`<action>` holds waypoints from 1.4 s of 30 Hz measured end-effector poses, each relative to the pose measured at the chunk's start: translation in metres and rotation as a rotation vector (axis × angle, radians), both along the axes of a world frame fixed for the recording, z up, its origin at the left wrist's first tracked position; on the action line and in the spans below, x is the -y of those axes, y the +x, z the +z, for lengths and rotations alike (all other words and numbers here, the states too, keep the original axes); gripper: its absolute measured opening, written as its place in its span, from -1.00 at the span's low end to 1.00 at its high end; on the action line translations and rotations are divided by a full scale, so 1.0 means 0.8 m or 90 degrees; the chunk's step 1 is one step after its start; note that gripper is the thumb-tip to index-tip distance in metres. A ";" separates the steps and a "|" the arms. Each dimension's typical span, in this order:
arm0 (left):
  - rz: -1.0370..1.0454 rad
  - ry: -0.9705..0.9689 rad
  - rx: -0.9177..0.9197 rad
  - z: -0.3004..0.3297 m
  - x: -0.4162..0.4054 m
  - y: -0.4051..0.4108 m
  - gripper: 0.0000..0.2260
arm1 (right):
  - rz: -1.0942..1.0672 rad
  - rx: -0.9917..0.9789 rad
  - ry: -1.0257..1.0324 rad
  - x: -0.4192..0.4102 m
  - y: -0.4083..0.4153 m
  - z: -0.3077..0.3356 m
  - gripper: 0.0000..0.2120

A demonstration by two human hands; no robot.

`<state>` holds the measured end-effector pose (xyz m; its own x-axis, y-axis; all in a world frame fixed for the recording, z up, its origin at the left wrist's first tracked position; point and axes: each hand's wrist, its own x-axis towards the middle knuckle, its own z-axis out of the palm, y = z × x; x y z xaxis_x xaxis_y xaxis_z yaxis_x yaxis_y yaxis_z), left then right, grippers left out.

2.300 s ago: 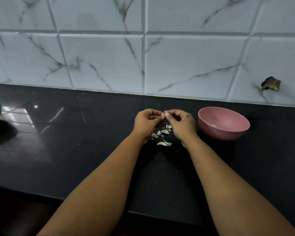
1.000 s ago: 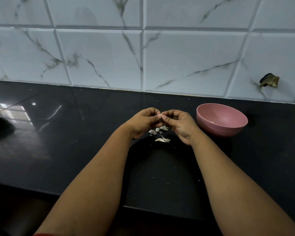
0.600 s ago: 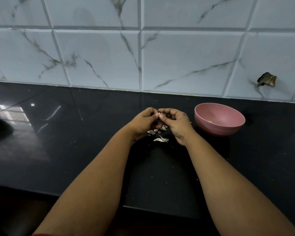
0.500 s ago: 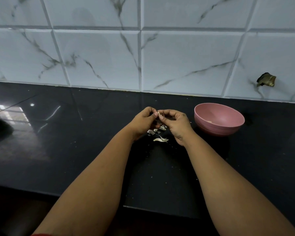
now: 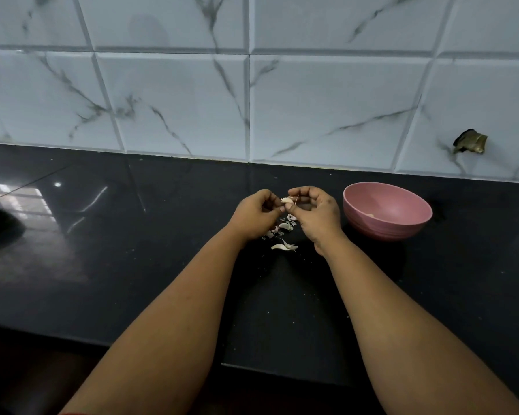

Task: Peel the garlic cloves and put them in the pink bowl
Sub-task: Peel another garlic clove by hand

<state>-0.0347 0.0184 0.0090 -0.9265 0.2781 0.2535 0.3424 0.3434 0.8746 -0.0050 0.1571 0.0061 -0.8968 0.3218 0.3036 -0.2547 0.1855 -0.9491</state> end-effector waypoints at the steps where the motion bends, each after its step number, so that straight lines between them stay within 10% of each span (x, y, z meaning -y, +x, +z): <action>1: -0.003 0.036 0.019 -0.001 -0.001 0.002 -0.93 | -0.010 -0.006 0.021 0.000 0.000 -0.001 -0.72; 24: -0.071 0.526 0.291 0.010 -0.011 0.010 -0.90 | 0.186 0.011 -0.261 0.001 0.008 0.008 -0.90; 42: -0.039 0.500 0.399 0.016 -0.016 0.014 -0.81 | 0.219 0.061 -0.312 -0.004 0.008 0.004 -0.91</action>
<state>-0.0237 0.0311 0.0222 -0.9453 0.2937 -0.1422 -0.2593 -0.4114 0.8738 0.0018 0.1602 0.0091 -0.9902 0.0907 0.1065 -0.1322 -0.3575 -0.9245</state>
